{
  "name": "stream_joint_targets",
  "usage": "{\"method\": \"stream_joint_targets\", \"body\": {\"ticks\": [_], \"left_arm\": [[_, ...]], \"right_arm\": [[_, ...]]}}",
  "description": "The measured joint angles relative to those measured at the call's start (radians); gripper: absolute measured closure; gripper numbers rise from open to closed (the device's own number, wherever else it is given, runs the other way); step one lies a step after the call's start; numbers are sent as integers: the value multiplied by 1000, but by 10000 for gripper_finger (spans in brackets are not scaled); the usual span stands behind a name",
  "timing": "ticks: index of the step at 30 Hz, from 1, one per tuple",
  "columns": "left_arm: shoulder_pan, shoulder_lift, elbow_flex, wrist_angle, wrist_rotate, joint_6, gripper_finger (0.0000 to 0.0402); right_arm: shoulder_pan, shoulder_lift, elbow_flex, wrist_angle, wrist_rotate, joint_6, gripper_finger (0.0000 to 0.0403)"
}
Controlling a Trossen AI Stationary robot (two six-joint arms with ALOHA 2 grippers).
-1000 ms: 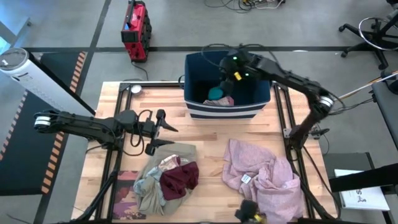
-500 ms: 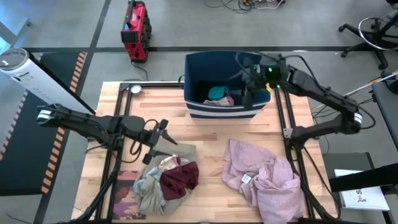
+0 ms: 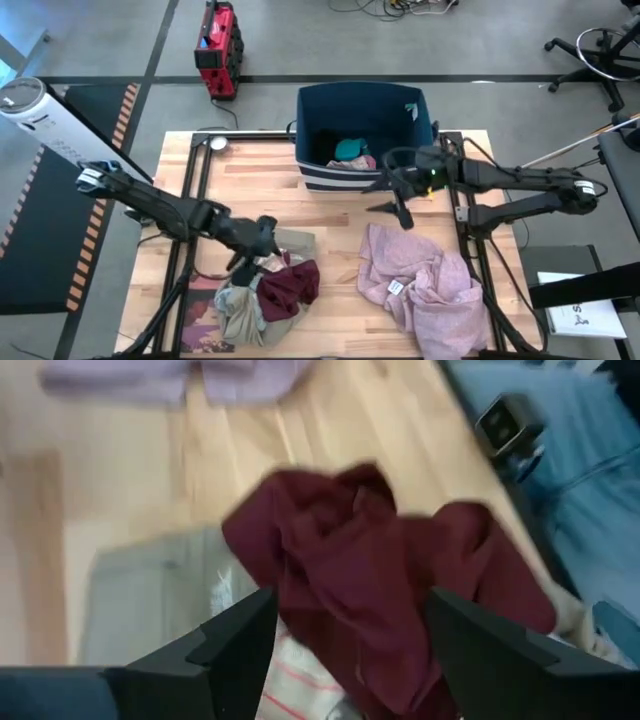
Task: Sort clothes
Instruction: Put the red underwear into the laundry bin
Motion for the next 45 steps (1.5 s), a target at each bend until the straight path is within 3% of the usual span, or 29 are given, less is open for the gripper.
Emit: {"method": "stream_joint_targets", "body": {"ticks": [6,18,22,29,35,37,45], "left_arm": [[-2,97,5,-1,62,-39,153],[-7,245,5,46,113,-10,187],[-9,276,5,49,83,34,231],[-10,246,5,45,68,105,385],[-5,116,4,90,50,110,396],[-3,55,4,118,-3,110,397],[15,-153,4,256,-399,164,399]], "right_arm": [[115,-15,-46,17,131,8,200],[250,19,-55,18,225,42,203],[266,23,-58,22,231,49,203],[267,25,-58,18,232,56,203],[267,25,-58,18,232,55,204],[267,24,-58,17,232,56,204],[267,24,-58,16,232,55,204]]}}
